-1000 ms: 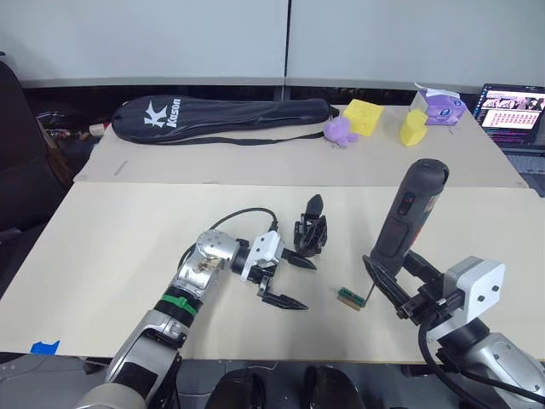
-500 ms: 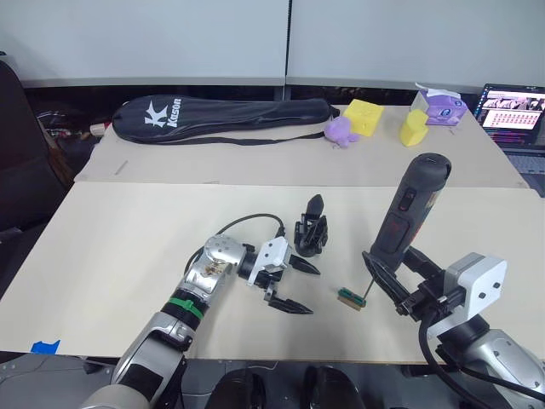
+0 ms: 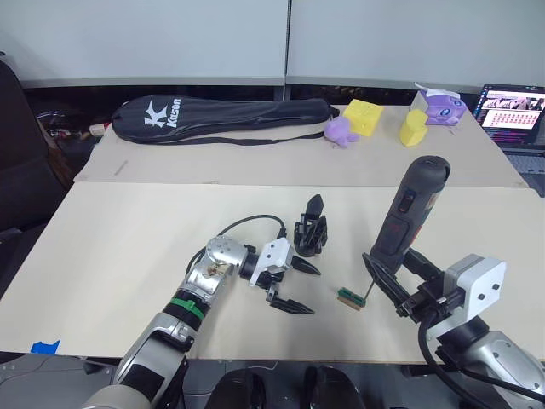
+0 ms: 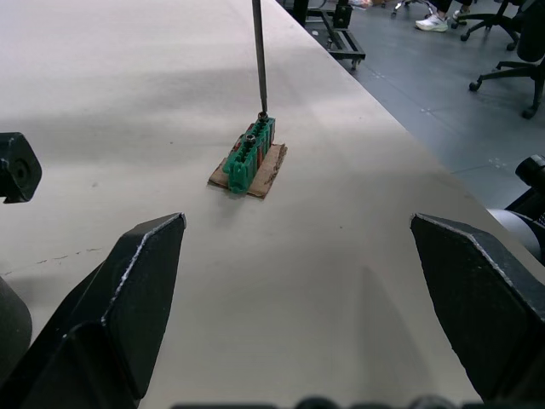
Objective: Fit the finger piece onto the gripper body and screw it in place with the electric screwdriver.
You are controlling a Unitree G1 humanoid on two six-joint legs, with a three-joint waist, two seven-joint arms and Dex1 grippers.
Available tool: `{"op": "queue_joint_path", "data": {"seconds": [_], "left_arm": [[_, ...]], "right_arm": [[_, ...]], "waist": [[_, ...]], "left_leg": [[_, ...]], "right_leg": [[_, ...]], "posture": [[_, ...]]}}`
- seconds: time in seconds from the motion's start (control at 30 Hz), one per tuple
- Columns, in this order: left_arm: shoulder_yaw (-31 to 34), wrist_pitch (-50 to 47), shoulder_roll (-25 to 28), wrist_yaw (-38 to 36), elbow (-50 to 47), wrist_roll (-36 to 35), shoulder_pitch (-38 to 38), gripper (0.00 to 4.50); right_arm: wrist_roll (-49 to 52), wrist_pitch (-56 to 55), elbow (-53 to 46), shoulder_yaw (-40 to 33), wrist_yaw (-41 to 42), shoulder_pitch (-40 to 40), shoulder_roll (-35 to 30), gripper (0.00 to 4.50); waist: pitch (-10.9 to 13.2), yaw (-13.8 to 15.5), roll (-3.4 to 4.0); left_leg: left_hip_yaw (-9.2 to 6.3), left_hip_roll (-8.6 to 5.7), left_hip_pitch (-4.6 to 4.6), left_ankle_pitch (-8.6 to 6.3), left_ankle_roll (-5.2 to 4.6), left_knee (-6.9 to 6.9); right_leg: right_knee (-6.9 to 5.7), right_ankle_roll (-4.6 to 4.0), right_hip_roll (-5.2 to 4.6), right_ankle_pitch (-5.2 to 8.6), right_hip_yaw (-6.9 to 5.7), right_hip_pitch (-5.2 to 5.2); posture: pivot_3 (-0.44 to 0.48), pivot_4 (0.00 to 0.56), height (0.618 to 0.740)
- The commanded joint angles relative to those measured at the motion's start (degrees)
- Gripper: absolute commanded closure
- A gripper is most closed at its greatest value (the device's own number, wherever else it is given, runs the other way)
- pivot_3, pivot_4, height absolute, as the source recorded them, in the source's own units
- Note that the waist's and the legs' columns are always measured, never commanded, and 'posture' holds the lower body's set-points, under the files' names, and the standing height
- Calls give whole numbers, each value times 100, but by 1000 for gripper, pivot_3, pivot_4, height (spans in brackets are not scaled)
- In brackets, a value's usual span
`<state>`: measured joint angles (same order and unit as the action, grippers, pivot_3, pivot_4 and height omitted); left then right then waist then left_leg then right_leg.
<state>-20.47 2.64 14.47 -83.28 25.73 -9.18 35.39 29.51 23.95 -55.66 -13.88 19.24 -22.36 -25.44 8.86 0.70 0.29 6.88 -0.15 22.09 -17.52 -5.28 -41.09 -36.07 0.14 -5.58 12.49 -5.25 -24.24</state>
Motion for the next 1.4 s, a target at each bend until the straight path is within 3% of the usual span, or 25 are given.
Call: {"op": "queue_joint_path", "data": {"seconds": [0.03, 1.4], "left_arm": [[20, 100, -42, 20, -32, -47, -5, 0], [25, 96, -19, 87, -21, -26, 66, 0]], "right_arm": [[32, -118, -215, -58, -65, 164, 13, 2584], [113, -121, -152, -47, -137, 62, 54, 2584]], "waist": [[0, -1, 0], [0, 1, 0]], "left_leg": [[0, 0, 0, 0, 0, 0], [-1, -1, 1, -1, -1, 0]], "right_leg": [[0, 0, 0, 0, 0, 0], [0, 0, -1, 0, -1, 0]], "posture": [[0, 150, 740], [0, 150, 740]]}}
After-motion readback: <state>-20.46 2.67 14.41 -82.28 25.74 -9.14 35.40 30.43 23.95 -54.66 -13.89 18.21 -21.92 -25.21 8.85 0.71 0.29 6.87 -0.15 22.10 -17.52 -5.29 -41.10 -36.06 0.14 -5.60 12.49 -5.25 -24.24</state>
